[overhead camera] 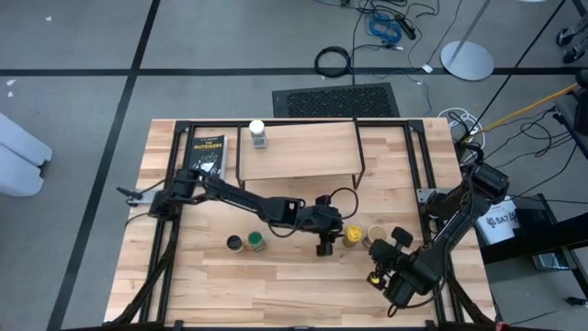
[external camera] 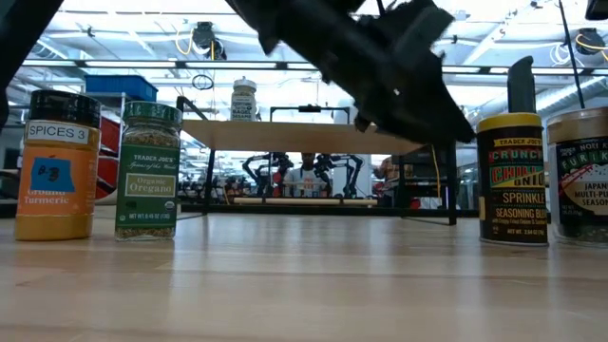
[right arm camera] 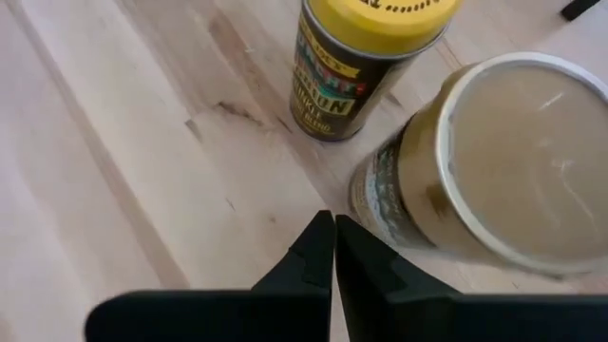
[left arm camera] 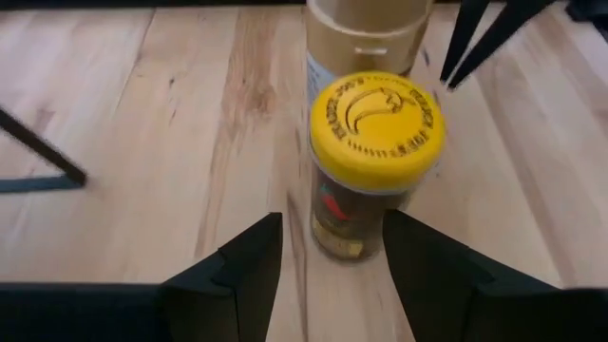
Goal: Shelf spices
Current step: Remove the yellow seasoning bottle from the shelf, then remove the white seasoning bottle from the shelf
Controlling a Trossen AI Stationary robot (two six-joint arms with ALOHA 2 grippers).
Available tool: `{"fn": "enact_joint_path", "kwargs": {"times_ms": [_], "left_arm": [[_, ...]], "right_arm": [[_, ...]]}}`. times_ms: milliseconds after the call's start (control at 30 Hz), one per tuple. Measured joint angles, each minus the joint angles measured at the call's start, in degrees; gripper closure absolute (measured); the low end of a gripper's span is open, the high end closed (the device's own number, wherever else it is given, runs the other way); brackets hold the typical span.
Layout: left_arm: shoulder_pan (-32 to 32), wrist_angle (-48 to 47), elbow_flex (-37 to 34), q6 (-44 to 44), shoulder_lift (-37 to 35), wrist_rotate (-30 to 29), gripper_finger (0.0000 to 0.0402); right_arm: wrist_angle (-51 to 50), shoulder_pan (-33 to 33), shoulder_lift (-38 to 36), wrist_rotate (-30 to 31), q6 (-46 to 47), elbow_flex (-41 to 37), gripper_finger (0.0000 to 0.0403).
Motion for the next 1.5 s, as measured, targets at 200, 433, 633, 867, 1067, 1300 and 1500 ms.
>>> {"fn": "enact_joint_path", "kwargs": {"times_ms": [200, 433, 633, 867, 1067, 1300, 1500], "left_arm": [[-0.5, -4.5, 0.0, 0.0, -5.6, 0.2, 0.0211], [-2.7, -10.8, 0.0, 2.8, -14.4, 2.6, 0.0211], [-3.7, -21.1, 0.1, 4.4, -24.9, -0.3, 0.0211], [-1.8, -35.1, 0.1, 8.5, -36.5, -15.3, 0.0208], [7.0, -40.7, 0.1, 11.6, -43.9, -15.3, 0.0178], [22.2, -47.2, 0.1, 17.6, -47.8, -6.9, 0.0133], [34.5, -52.9, 0.1, 20.7, -46.3, 4.5, 0.0086]], "right_arm": [[-5.5, 1.5, -2.4, 0.0, 0.2, 4.9, 0.0403], [-14.8, 2.2, -3.0, 1.8, -3.0, 15.3, 0.0403], [-16.9, 1.6, -3.0, 15.9, -9.4, 21.4, 0.0403], [-16.7, -0.8, -3.0, 23.7, -15.0, 22.7, 0.0403], [-15.9, -3.8, -3.0, 23.7, -18.6, 22.7, 0.0403], [-10.4, -5.2, -3.0, 23.8, -24.7, 22.7, 0.0403], [-8.2, -5.1, -3.0, 23.8, -27.2, 22.7, 0.0403]]}}
